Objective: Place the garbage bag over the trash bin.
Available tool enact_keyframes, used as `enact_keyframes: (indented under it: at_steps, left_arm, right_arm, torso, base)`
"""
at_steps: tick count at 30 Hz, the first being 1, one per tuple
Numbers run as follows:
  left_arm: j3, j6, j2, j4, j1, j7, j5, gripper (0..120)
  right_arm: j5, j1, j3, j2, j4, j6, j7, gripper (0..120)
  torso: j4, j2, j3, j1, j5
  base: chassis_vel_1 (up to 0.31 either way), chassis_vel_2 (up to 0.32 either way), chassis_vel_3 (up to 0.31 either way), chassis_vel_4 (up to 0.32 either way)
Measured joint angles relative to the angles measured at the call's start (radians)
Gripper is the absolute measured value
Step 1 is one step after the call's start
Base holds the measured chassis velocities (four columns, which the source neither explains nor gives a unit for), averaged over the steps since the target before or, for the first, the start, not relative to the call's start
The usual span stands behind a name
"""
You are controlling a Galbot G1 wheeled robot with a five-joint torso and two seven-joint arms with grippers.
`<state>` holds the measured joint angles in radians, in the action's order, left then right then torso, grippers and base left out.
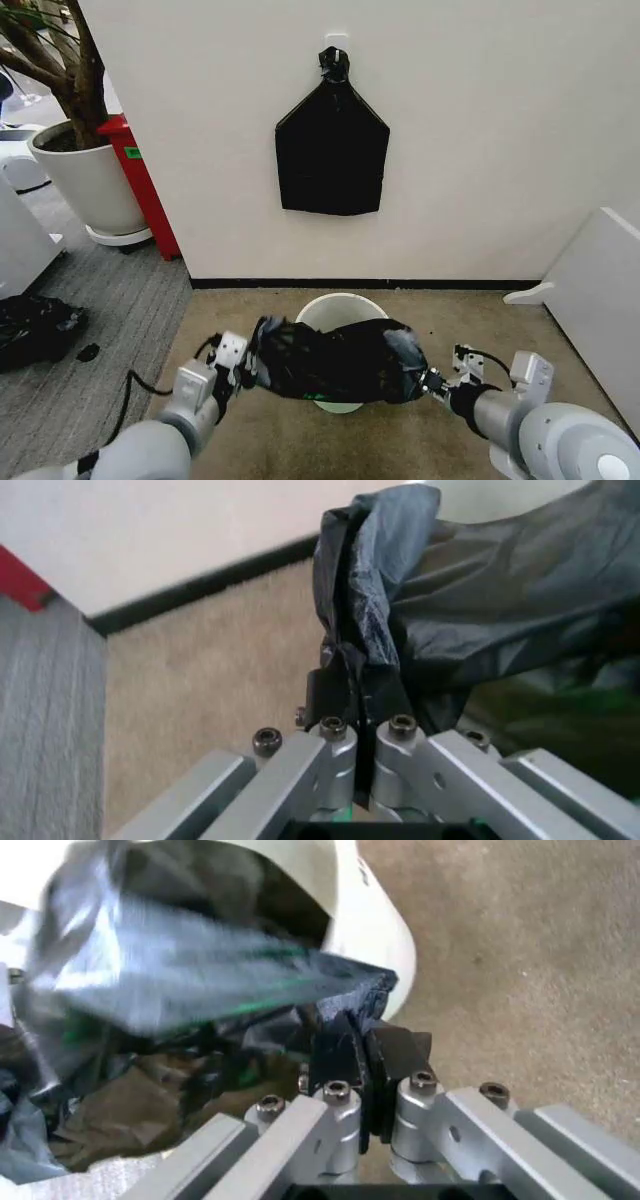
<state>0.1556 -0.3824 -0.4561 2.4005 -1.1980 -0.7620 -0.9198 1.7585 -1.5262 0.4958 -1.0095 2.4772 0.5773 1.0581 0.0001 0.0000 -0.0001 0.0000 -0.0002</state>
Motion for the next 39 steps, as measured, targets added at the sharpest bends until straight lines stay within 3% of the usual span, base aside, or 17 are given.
enact_keyframes:
  at_steps: [2,6,12,24,39]
  left_arm:
    - [0.031,0.006,-0.015,-0.030,0.015,0.002,0.011,0]
    - [0.156,0.059,-0.091,-0.219,0.079,0.065,0.088,0]
    - [0.225,0.114,-0.184,-0.352,0.099,0.110,0.165,0]
    - [0.272,0.230,-0.315,-0.513,0.156,0.148,0.303,0]
    - [0.233,0.305,-0.356,-0.607,0.201,0.148,0.385,0]
  right_arm:
    - [-0.011,-0.001,-0.004,-0.007,-0.025,0.007,-0.011,0]
    - [-0.116,0.008,-0.035,-0.037,-0.159,0.025,-0.092,0]
    - [-0.256,0.027,-0.079,-0.070,-0.284,0.011,-0.186,0]
    - [-0.418,0.056,-0.116,-0.086,-0.402,-0.095,-0.368,0]
    - [-0.503,0.085,-0.113,-0.104,-0.485,-0.133,-0.439,0]
  torso:
    - [-0.0001,0.000,0.000,0.000,0.0001]
    - [-0.0001,0.000,0.000,0.000,0.0000]
    - [-0.0001,0.000,0.000,0.000,0.0003]
    - [-0.0001,0.000,0.000,0.000,0.0003]
    - [-0.0001,0.000,0.000,0.000,0.0002]
  base:
    - [0.000,0.000,0.000,0.000]
    - [0.000,0.000,0.000,0.000]
    - [0.000,0.000,0.000,0.000]
    - [0.000,0.000,0.000,0.000]
    - [0.000,0.000,0.000,0.000]
